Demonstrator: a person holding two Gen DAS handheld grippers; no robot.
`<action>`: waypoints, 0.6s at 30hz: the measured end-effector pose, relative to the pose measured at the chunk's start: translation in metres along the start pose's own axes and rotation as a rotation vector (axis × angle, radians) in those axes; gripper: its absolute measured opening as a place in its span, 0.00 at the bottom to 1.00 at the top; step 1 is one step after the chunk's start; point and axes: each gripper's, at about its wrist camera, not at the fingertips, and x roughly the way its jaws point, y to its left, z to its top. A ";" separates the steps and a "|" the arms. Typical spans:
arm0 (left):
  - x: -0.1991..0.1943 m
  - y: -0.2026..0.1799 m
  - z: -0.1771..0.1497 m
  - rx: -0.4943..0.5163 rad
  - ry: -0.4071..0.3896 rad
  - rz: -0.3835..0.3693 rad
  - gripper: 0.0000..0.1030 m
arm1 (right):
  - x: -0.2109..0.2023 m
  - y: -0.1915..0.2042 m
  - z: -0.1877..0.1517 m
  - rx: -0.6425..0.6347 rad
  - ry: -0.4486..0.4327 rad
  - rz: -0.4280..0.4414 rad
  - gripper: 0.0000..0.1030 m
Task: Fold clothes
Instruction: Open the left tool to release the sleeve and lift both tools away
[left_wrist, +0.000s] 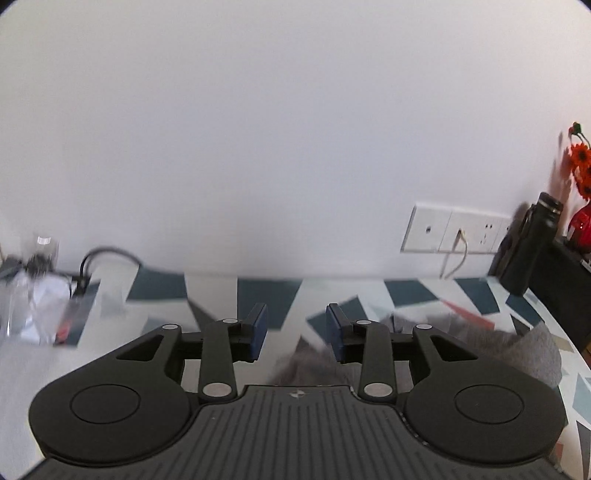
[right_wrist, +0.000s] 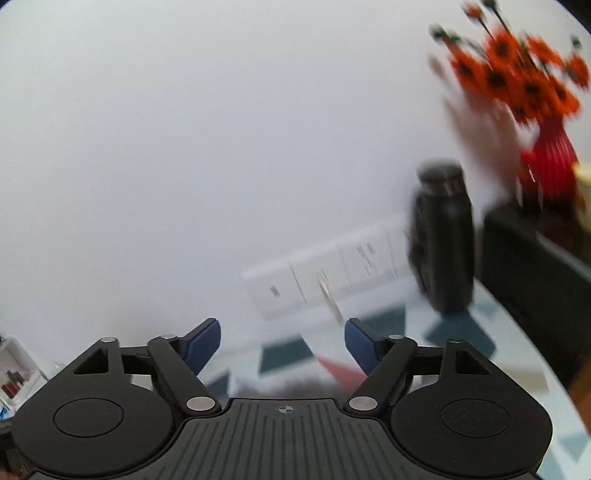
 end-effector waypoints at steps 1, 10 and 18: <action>0.003 0.001 0.002 0.013 0.000 -0.001 0.35 | 0.002 0.003 0.003 -0.025 -0.007 0.001 0.73; 0.068 0.011 -0.053 0.130 0.259 0.005 0.35 | 0.093 -0.002 -0.036 -0.138 0.188 -0.053 0.73; 0.105 0.026 -0.090 0.129 0.369 0.037 0.35 | 0.162 -0.012 -0.115 -0.214 0.400 -0.126 0.72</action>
